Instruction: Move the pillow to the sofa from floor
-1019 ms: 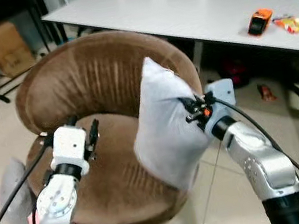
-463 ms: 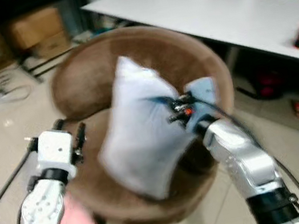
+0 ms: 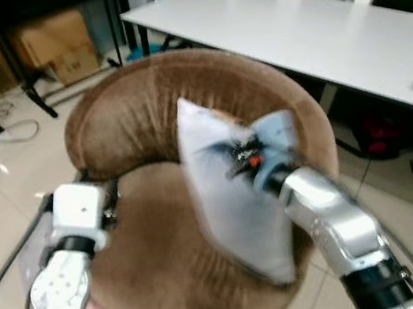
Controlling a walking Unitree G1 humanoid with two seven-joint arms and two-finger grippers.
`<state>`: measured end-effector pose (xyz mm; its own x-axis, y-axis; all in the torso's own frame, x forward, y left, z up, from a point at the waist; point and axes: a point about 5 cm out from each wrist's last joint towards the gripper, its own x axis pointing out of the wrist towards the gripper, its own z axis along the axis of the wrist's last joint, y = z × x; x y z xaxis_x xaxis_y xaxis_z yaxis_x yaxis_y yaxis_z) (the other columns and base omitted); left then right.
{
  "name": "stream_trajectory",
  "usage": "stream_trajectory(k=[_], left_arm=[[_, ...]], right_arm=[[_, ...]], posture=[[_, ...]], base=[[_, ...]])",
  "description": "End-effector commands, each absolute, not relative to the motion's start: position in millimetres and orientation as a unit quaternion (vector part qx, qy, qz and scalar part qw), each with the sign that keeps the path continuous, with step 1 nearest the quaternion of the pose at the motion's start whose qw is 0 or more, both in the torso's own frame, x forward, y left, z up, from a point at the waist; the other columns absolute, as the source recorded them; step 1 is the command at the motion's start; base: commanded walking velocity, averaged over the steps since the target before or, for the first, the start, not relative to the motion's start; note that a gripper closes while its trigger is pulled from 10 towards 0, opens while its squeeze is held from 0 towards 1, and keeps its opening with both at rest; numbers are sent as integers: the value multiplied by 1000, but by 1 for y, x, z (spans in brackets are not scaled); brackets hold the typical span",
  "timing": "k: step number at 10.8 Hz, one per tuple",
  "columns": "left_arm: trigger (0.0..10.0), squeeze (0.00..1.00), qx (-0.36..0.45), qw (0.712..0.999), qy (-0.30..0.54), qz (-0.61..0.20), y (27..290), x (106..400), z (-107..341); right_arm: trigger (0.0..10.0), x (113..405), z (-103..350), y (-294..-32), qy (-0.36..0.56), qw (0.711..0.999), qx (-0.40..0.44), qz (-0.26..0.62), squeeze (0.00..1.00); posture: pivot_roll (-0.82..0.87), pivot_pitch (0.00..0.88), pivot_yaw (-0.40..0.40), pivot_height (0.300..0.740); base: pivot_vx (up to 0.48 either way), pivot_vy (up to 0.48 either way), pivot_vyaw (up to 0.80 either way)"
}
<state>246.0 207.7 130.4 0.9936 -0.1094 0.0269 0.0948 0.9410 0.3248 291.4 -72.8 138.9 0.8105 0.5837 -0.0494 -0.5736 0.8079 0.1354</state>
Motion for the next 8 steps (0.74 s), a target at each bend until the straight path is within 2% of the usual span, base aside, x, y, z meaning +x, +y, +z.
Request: stream_trajectory(k=[1, 4, 8], left_arm=[[10000, 0, 159, 984, -30, -72, 198, 245, 131], [10000, 0, 173, 976, 17, -131, 202, 232, 118], [10000, 0, 184, 970, 42, -150, 211, 220, 112]], right_arm=[[10000, 291, 155, -77, 12, 946, 49, 321, 0], [10000, 289, 157, -65, 25, 924, 24, 380, 0], [10000, 289, 158, -51, 50, 905, 1, 422, 0]], posture=[[5, 0, -58, 740], [16, 0, -75, 740], [30, 0, -94, 740]], base=[[0, 0, 0], [0, 0, 0], [0, 0, 0]])
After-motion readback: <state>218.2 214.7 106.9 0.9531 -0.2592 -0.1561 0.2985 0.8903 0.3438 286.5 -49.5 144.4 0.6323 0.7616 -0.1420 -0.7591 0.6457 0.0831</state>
